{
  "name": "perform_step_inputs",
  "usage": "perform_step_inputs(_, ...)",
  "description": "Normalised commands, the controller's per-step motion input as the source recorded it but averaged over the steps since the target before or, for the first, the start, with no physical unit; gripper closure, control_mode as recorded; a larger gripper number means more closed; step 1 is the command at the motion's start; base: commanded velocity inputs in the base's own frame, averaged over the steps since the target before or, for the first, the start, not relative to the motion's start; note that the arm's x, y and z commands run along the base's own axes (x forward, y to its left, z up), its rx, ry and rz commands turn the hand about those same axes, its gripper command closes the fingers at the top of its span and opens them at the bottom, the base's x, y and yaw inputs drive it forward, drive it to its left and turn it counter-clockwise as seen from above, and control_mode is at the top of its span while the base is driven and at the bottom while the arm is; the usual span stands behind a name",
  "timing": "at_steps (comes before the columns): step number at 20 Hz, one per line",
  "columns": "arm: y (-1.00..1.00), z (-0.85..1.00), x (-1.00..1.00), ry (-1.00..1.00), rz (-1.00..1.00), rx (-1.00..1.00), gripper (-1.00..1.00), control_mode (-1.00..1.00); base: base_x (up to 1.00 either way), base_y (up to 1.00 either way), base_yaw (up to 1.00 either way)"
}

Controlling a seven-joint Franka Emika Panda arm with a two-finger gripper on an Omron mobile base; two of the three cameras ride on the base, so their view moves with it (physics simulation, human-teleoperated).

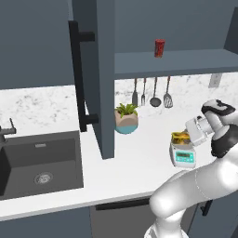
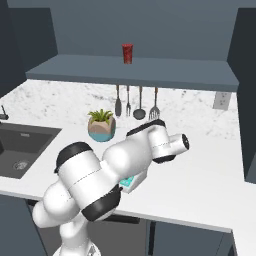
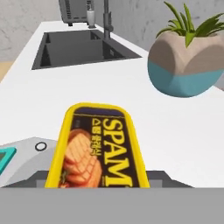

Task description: Pick the canned food and place it on the digital scale for weighing, and close the cabinet.

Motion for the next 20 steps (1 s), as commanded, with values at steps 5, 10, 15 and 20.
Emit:
perform_step_inputs(5,-0.01,-0.34,-0.26,0.00,0.04,0.00,1.00,-1.00,0.00,0.00,0.00)
perform_step_inputs(10,0.00,-0.26,-0.32,0.00,0.03,0.00,1.00,-1.00,0.00,0.00,0.00)
perform_step_inputs(15,0.00,-0.13,-0.27,-0.05,0.00,0.00,1.00,-1.00,0.00,0.00,0.00)
perform_step_inputs(20,0.08,-0.02,-0.26,-0.12,0.00,0.00,1.00,-1.00,0.00,0.00,0.00)
